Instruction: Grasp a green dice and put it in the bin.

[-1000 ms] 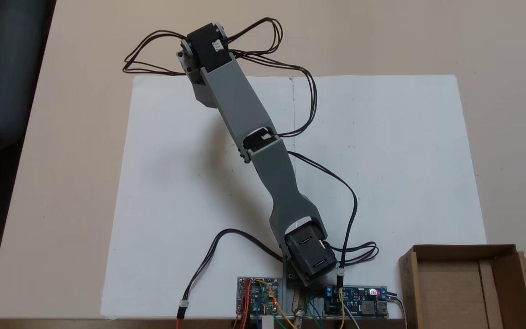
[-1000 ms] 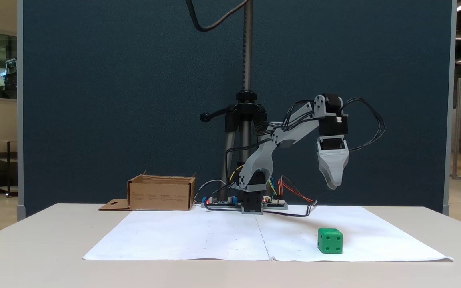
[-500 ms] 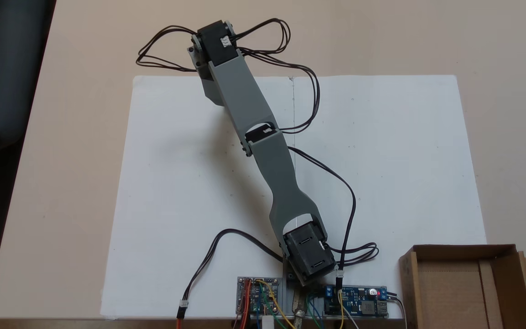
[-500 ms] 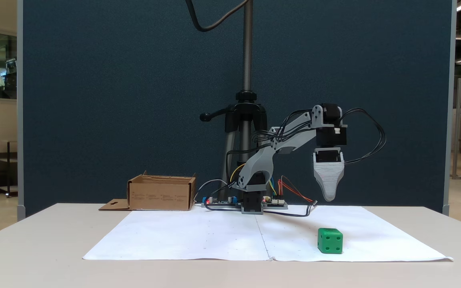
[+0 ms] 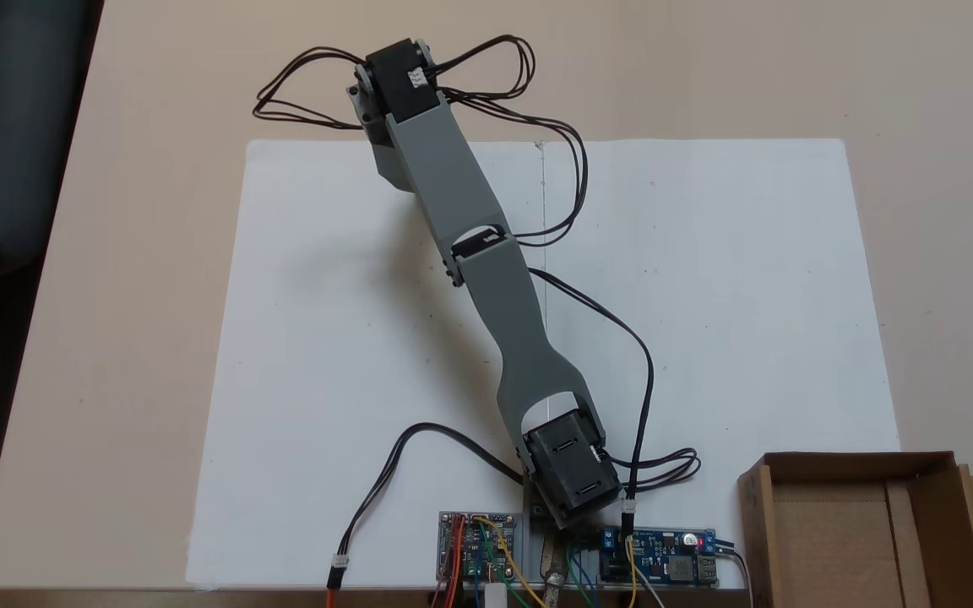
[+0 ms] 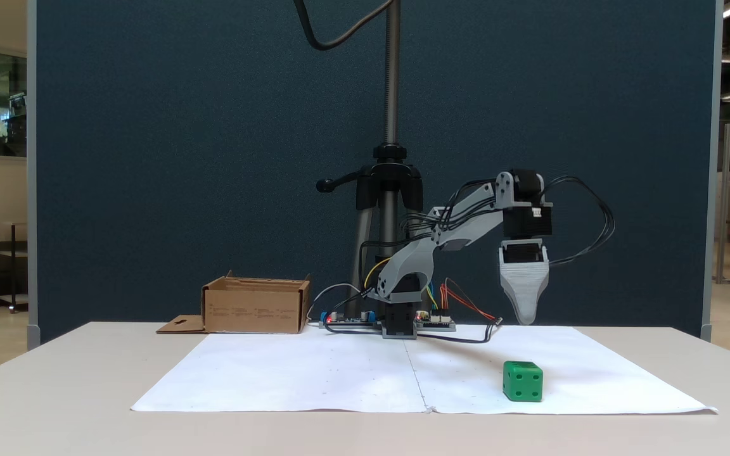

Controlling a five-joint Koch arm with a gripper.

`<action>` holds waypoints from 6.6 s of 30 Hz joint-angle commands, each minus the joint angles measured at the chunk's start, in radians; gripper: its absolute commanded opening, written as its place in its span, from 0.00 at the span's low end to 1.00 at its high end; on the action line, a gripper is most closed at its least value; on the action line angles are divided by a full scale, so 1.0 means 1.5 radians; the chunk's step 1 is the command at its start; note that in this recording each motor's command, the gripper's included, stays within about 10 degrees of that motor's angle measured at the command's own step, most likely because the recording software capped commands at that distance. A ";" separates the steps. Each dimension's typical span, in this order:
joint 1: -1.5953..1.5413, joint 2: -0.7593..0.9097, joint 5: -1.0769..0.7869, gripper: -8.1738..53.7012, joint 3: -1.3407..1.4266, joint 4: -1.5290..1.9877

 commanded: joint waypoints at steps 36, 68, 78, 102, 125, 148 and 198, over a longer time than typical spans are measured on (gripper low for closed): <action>0.018 -0.078 -0.145 0.83 -0.018 0.002; 0.014 -0.142 -0.144 0.82 -0.018 -0.090; 0.015 -0.147 -0.144 0.80 -0.018 -0.099; 0.015 -0.149 -0.143 0.34 -0.018 -0.075; 0.062 0.324 -0.209 0.34 0.367 -0.049; 0.580 0.436 -0.457 0.34 0.414 -0.082; 1.521 0.364 -0.866 0.89 0.469 -0.109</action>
